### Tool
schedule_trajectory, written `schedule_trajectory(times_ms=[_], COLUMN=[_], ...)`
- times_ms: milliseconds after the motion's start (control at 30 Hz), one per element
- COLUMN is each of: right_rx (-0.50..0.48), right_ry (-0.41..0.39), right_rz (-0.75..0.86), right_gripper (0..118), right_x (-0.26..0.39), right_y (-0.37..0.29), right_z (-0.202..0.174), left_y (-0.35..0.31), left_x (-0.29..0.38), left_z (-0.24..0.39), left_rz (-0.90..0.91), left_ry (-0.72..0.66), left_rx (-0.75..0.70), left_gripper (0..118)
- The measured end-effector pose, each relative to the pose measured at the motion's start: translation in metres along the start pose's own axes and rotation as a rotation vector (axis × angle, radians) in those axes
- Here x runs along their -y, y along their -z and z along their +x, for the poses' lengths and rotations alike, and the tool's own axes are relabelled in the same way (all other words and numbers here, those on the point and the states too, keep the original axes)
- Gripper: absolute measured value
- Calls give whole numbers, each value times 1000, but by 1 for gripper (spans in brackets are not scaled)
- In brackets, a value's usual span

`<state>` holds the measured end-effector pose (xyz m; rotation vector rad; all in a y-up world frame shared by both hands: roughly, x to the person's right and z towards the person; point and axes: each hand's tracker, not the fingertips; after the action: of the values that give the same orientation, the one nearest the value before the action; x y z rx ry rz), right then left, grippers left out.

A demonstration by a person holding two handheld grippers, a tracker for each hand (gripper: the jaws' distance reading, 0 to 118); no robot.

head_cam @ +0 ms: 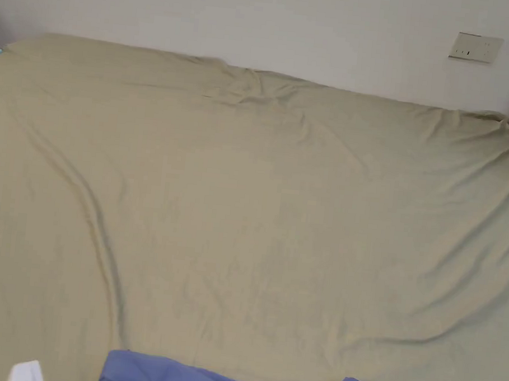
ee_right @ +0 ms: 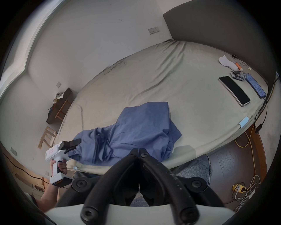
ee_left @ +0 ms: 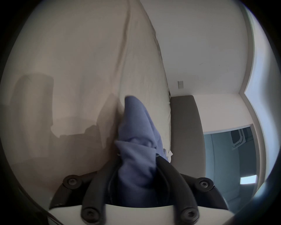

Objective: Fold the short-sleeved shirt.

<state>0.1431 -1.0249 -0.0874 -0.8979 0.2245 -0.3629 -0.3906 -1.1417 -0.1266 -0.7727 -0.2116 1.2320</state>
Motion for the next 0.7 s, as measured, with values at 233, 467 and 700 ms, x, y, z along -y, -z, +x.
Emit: schedule_trajectory(times_ms=[233, 467, 700], right_rx=[-13, -50, -49], right_ry=[0, -4, -50], right_rz=[12, 25, 96], right_gripper=[2, 2, 2], right_x=[0, 3, 1], right_y=[4, 10, -9], right_z=[4, -2, -10], left_y=[-83, -96, -11], left_x=[-10, 8, 43], left_z=[39, 107, 158], left_rz=[195, 251, 127], left_ry=[125, 338, 471], left_rx=[-172, -336, -209], left_gripper=[19, 19, 19])
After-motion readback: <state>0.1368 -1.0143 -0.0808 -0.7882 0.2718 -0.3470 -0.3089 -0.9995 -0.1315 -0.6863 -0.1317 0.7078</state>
